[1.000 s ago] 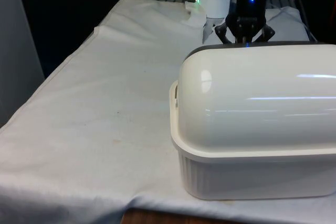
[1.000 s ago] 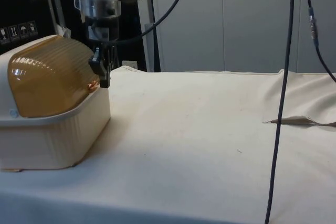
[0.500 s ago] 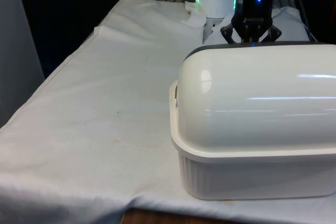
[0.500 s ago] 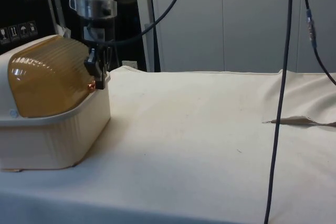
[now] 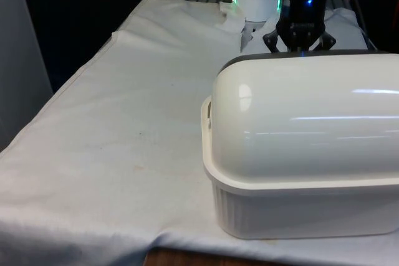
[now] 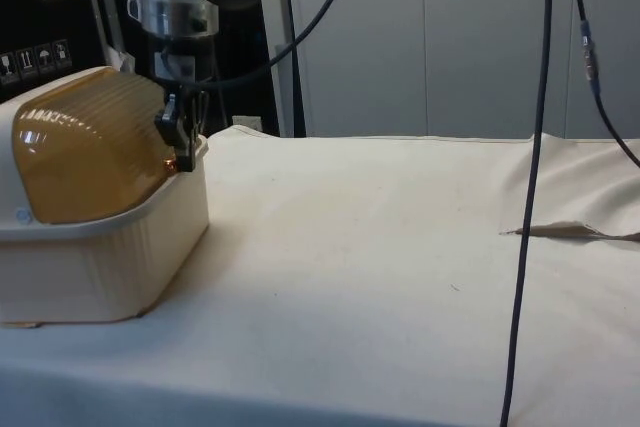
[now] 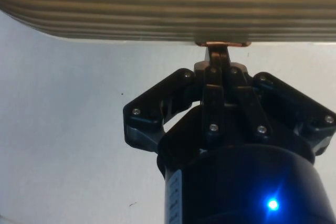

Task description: Open the lid, then close it.

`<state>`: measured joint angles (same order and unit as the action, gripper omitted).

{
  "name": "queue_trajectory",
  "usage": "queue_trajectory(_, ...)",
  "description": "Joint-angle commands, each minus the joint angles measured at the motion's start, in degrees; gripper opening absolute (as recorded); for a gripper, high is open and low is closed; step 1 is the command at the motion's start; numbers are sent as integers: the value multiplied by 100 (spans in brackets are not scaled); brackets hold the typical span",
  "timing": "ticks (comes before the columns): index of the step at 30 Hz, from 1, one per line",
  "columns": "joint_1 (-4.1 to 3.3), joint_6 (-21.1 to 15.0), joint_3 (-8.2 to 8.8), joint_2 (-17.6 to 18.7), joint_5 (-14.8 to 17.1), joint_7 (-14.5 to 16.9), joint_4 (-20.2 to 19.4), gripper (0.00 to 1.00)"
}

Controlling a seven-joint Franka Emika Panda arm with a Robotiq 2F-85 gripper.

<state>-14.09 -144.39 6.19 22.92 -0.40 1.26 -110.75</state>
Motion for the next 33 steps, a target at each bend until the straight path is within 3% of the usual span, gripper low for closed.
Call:
queue_trajectory(1, 6, -115, -17, 46, 29, 11, 23, 0)
queue_trajectory(33, -17, -183, 17, -292, -34, -23, 97, 0)
